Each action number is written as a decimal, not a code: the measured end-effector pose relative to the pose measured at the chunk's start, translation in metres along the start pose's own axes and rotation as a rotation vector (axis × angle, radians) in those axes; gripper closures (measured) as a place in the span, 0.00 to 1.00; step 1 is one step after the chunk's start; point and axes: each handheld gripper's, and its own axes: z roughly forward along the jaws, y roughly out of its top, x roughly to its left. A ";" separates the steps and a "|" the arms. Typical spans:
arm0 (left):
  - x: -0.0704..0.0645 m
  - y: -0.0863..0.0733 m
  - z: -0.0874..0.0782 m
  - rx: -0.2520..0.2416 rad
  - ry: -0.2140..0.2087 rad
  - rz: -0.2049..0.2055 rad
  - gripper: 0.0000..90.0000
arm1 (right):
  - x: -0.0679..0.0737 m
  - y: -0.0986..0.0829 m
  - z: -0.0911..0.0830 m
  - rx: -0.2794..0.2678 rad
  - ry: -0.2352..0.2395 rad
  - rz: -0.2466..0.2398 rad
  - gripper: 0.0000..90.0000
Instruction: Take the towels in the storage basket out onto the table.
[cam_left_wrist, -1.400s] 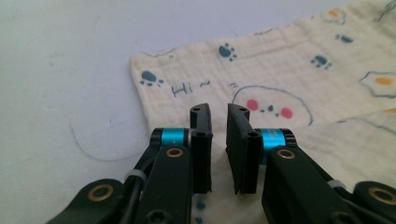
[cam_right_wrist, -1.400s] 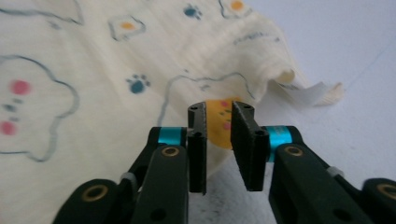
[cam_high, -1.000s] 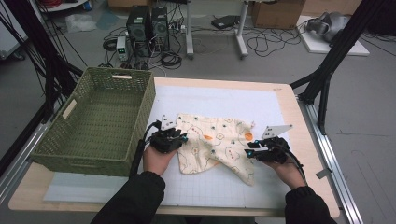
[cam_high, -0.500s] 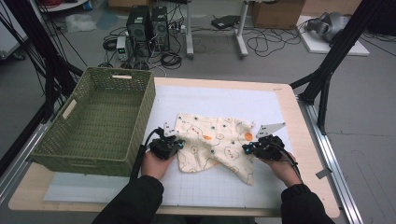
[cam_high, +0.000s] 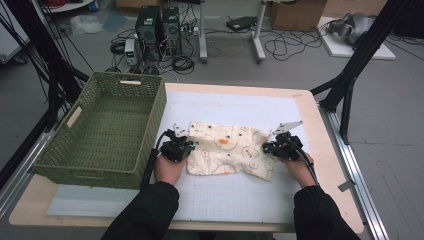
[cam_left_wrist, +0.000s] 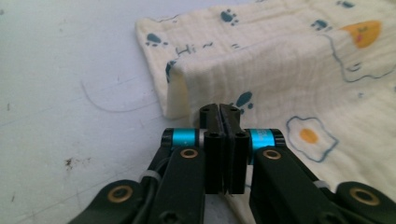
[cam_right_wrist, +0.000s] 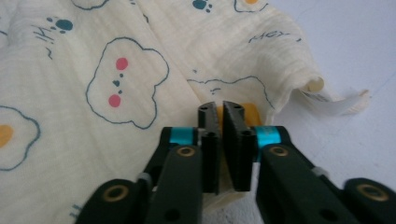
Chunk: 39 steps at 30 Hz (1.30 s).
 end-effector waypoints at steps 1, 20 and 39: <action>-0.001 0.001 -0.003 -0.008 -0.002 0.004 0.93 | 0.001 0.000 -0.003 -0.013 0.004 0.002 0.90; -0.012 -0.029 -0.026 0.054 -0.193 0.068 0.79 | 0.055 -0.031 -0.024 -0.067 0.223 -0.104 0.72; -0.010 -0.036 -0.046 0.082 -0.238 0.171 0.99 | 0.065 -0.041 -0.034 -0.089 0.240 -0.114 0.98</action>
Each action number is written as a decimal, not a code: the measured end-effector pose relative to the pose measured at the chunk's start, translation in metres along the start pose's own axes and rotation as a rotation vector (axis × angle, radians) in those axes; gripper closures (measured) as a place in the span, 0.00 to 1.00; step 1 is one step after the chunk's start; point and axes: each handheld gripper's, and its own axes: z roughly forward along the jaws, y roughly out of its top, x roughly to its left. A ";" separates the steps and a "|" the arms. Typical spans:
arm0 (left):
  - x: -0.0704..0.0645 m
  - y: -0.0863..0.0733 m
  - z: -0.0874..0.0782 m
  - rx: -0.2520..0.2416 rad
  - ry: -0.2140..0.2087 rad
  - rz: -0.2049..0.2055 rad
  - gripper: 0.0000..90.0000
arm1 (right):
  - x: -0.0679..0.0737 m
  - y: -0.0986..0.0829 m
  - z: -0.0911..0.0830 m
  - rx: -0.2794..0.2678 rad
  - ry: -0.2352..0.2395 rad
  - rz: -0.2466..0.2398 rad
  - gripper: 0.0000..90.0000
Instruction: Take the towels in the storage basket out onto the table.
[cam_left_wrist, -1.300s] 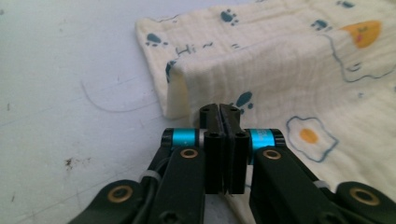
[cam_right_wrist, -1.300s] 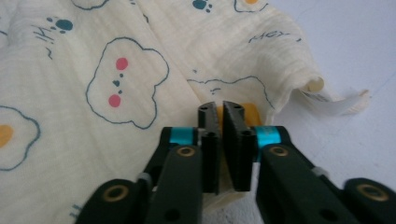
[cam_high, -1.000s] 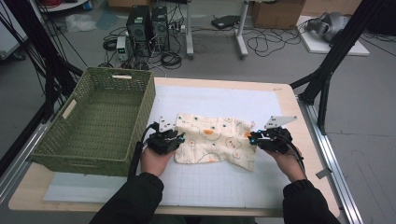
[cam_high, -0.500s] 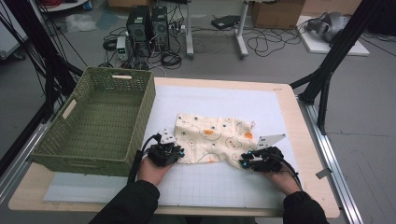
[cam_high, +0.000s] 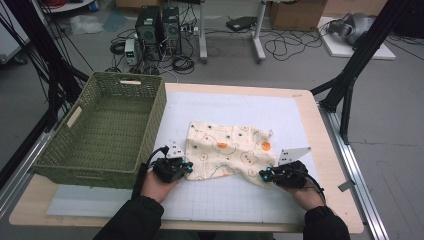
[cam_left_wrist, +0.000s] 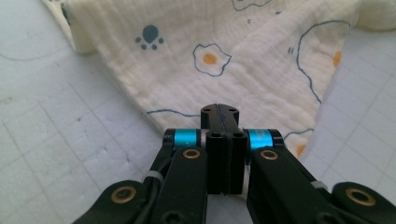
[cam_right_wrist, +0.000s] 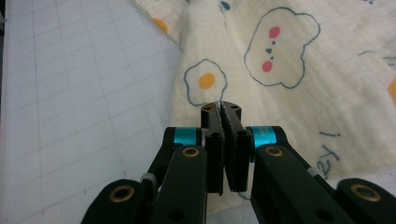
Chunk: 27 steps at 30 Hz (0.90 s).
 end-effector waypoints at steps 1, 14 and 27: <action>-0.001 0.000 -0.001 0.002 -0.012 -0.001 0.99 | 0.001 -0.001 -0.002 0.004 -0.004 -0.002 0.98; -0.012 0.003 -0.002 0.000 -0.123 0.044 0.75 | 0.015 -0.001 -0.006 -0.078 0.071 -0.022 0.75; -0.010 -0.001 0.004 0.032 -0.103 0.065 0.98 | 0.011 -0.003 0.011 0.022 0.051 -0.019 0.95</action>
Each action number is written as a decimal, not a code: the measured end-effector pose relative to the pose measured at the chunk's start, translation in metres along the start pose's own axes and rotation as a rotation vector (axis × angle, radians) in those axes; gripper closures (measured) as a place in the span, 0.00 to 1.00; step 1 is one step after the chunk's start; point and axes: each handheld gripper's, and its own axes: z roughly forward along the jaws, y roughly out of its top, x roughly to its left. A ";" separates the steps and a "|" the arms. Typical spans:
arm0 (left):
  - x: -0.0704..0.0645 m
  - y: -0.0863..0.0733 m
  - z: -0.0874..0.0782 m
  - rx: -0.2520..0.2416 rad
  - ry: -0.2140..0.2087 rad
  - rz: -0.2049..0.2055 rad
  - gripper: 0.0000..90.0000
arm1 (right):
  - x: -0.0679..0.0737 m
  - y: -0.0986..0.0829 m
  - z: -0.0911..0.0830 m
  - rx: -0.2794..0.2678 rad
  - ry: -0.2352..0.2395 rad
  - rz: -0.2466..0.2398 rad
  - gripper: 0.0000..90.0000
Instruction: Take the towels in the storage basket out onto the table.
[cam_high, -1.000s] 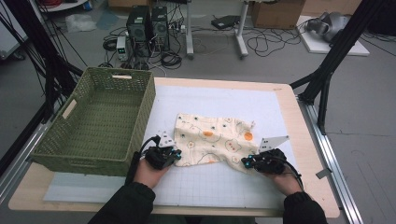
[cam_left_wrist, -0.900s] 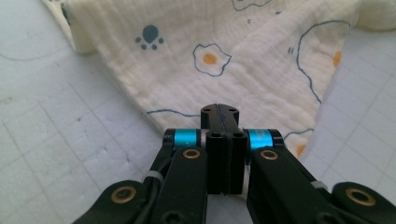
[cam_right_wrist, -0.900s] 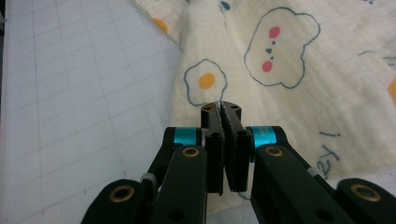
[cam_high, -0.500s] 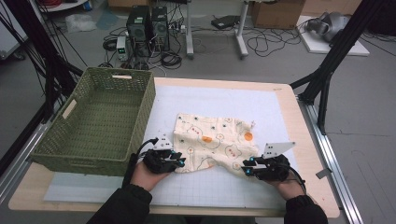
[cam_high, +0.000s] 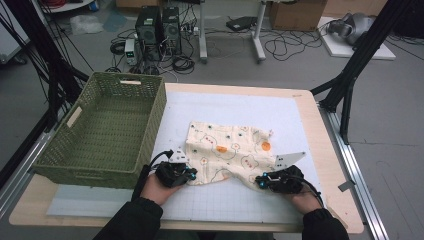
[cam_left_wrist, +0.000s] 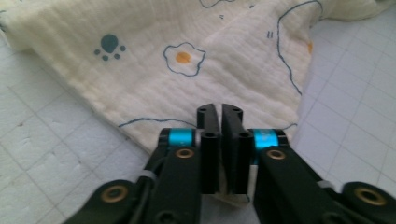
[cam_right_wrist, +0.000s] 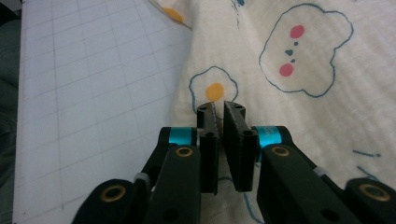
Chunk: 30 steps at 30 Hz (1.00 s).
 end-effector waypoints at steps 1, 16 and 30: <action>0.000 0.000 0.000 0.001 0.002 0.002 0.98 | 0.000 0.000 0.000 0.001 0.000 0.000 0.97; -0.005 0.002 -0.022 -0.029 -0.074 0.001 0.99 | 0.010 0.001 -0.017 -0.053 0.082 -0.026 0.99; -0.004 -0.005 -0.009 0.038 -0.079 0.018 0.99 | 0.016 0.005 0.005 0.028 0.112 -0.041 0.98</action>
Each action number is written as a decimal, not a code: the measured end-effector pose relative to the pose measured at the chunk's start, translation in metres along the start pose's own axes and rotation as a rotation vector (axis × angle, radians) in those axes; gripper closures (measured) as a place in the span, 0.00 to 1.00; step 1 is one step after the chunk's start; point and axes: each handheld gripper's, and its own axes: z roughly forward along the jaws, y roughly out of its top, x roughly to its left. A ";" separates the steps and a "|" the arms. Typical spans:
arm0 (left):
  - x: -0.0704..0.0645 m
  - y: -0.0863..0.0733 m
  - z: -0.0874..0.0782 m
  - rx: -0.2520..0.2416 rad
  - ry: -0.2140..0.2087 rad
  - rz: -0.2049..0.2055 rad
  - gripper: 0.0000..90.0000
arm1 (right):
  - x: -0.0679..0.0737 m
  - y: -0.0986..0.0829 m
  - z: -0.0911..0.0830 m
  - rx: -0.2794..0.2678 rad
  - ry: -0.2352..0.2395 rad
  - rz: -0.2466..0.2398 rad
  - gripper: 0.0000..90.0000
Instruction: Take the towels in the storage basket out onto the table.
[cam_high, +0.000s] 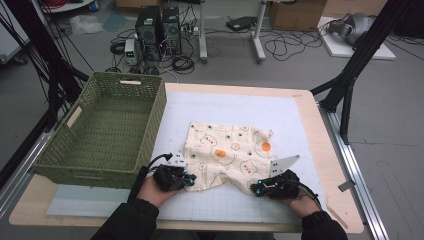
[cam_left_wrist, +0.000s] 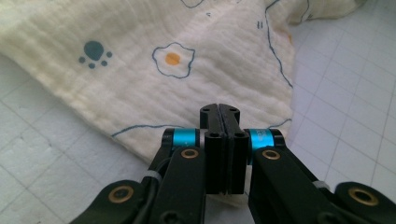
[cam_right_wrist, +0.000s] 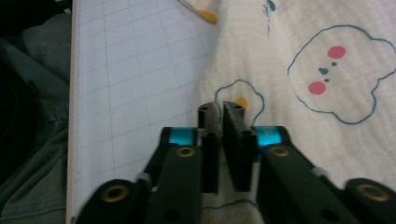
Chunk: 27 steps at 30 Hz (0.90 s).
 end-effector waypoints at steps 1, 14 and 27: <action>0.000 0.000 -0.001 0.007 -0.011 0.004 0.99 | 0.000 0.000 -0.001 0.003 0.002 -0.006 0.99; 0.004 0.009 -0.007 -0.086 -0.034 -0.028 0.79 | -0.037 0.008 -0.027 -0.105 -0.142 0.093 0.73; 0.011 0.006 0.004 -0.038 0.032 -0.020 0.77 | -0.150 0.041 -0.021 -0.094 -0.450 0.292 0.72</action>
